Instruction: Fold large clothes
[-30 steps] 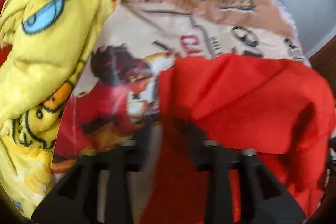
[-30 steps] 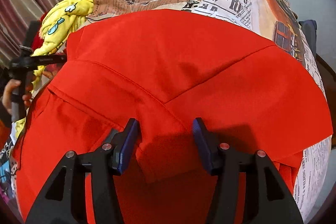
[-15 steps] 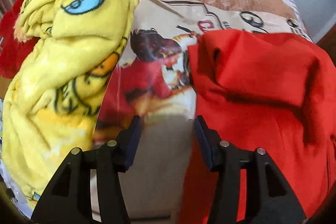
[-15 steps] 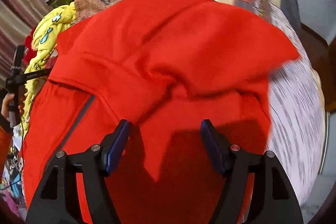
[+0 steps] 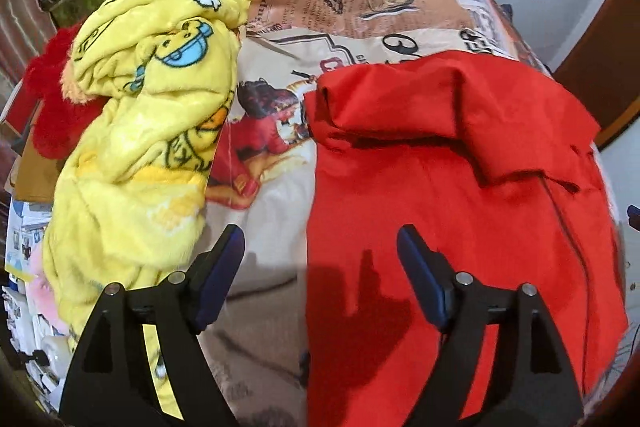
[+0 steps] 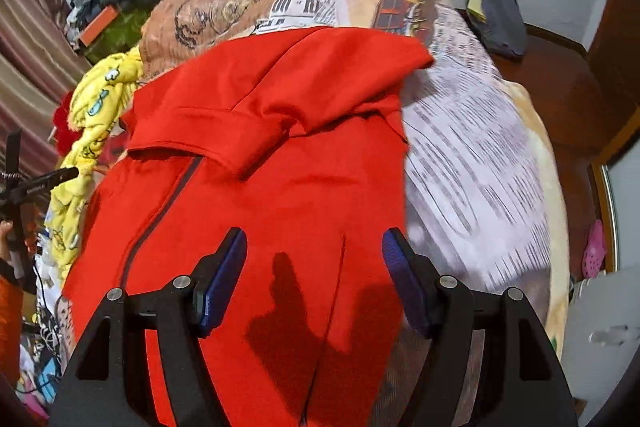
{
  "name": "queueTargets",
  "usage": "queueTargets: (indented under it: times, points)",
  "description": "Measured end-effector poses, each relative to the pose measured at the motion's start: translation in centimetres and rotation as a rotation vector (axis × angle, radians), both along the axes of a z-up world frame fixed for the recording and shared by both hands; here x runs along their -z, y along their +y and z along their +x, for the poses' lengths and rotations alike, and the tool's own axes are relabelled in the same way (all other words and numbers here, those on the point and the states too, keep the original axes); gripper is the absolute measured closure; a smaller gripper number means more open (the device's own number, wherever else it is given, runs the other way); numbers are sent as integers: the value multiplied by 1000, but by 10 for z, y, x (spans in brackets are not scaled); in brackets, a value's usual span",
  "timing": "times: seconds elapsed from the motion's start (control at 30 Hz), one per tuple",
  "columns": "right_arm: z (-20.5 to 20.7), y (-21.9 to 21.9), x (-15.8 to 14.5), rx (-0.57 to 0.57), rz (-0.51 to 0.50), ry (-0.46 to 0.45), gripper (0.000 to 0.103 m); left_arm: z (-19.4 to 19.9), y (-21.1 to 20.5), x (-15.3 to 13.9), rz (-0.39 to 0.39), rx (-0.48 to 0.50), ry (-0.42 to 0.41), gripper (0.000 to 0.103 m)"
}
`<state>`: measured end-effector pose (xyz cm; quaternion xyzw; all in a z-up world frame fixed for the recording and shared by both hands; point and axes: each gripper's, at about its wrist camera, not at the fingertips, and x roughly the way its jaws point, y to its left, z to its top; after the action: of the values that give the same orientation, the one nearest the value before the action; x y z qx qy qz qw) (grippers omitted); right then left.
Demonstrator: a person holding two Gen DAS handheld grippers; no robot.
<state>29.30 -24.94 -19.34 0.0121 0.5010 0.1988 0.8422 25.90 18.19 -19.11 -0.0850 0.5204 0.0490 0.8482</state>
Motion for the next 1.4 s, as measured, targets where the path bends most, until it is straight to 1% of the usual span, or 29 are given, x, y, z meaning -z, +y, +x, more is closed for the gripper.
queueTargets:
  times: [0.1,0.2,0.4,0.53,0.63,0.77,0.87,0.93,1.0,1.03,1.07,1.1,1.13,1.17,1.23,1.27,1.3,1.33,1.4]
  points:
    - [-16,-10,1,22,6,-5,36,-18,-1,1,-37,6,15,25]
    - [-29,-20,4,57,10,3,36,-35,-1,10,-73,12,45,25]
    - [-55,-34,19,114,35,51,36,-69,2,38,-136,27,127,25]
    - [-72,-35,34,128,39,84,36,-89,2,64,-217,19,213,25]
    - [-80,-36,46,125,46,128,35,-102,-4,73,-261,13,234,25]
    - [-84,-34,45,109,45,121,32,-119,-10,75,-276,3,219,25]
    - [-88,-30,46,97,56,117,30,-126,-21,73,-261,40,215,25]
    - [-89,-28,48,90,55,102,30,-128,-30,72,-230,61,211,25]
    - [-91,-26,49,97,65,88,32,-127,-39,73,-192,80,195,26]
    - [-92,-26,50,102,74,77,33,-124,-39,73,-187,83,185,31]
    - [-93,-24,50,103,77,71,39,-124,-41,73,-196,85,171,35]
    - [-94,-22,50,103,81,64,42,-124,-41,72,-210,85,162,44]
    - [-95,-21,50,98,90,59,50,-124,-41,72,-233,84,156,54]
    - [-96,-19,49,91,92,57,54,-124,-41,72,-251,84,152,59]
    - [-95,-14,48,76,95,55,71,-122,-43,73,-293,87,148,81]
    - [-95,-12,47,69,98,56,75,-121,-44,73,-308,85,146,85]
    - [-94,-9,47,67,92,55,77,-120,-46,72,-310,83,145,90]
    - [-94,-7,46,62,83,48,79,-119,-47,72,-307,82,142,93]
    - [-94,-4,45,65,83,41,80,-118,-49,70,-308,74,131,96]
